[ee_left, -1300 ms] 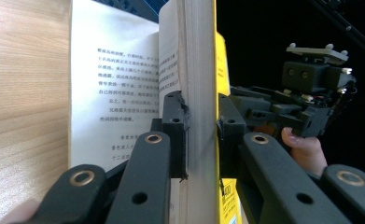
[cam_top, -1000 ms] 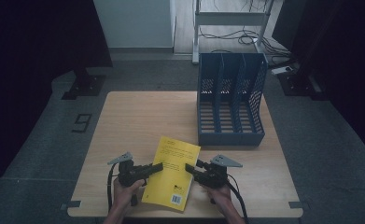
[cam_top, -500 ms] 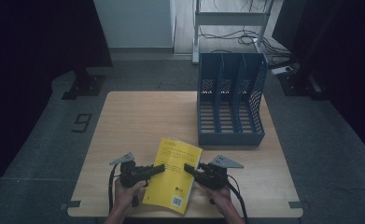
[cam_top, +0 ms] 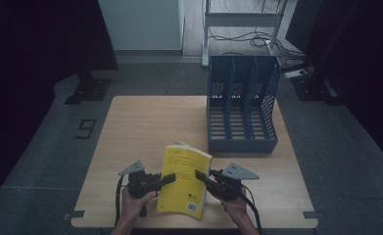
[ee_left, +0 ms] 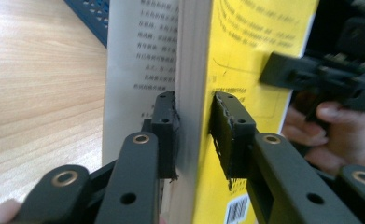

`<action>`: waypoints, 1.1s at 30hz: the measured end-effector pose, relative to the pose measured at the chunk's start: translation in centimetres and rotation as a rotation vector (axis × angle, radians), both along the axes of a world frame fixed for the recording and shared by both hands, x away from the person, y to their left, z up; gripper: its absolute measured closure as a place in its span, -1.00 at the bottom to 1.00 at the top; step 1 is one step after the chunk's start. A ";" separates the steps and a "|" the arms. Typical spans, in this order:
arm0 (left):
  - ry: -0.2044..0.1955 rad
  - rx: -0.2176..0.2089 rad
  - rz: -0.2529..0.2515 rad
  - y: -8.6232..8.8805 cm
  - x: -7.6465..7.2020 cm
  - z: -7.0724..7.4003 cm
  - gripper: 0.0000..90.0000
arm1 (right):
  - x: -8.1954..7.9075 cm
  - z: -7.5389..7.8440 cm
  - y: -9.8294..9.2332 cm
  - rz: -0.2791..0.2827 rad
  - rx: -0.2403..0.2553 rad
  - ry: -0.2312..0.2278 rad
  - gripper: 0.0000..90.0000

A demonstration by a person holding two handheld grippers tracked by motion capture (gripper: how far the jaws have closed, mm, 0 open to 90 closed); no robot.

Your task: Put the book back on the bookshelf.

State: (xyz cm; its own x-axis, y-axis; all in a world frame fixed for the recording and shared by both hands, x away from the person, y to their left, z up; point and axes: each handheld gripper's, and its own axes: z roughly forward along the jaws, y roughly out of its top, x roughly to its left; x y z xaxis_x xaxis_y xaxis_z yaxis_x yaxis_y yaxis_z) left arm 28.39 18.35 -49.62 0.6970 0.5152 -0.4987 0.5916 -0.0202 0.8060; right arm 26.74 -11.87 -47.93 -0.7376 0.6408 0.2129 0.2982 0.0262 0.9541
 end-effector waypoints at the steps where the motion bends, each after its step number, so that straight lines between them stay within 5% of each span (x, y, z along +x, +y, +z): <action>1: -0.002 0.000 -0.004 0.0 0.0 0.0 0.56 | -0.2 0.3 0.1 0.000 -0.020 -0.019 0.53; 12: 0.006 0.020 -0.008 -0.1 0.0 0.1 0.57 | -0.3 0.5 0.3 0.027 -0.056 -0.035 0.48; 26: -0.016 0.034 -0.016 -0.4 -0.3 0.5 0.58 | 0.2 0.2 0.7 0.044 -0.038 -0.008 0.51; 29: -0.011 0.027 -0.012 -0.4 -0.1 0.3 0.54 | 0.4 0.4 0.5 0.055 -0.027 0.003 0.56; 33: 0.007 -0.002 -0.004 -0.3 0.3 -0.2 0.26 | -0.1 0.8 0.7 0.081 -0.049 -0.054 0.59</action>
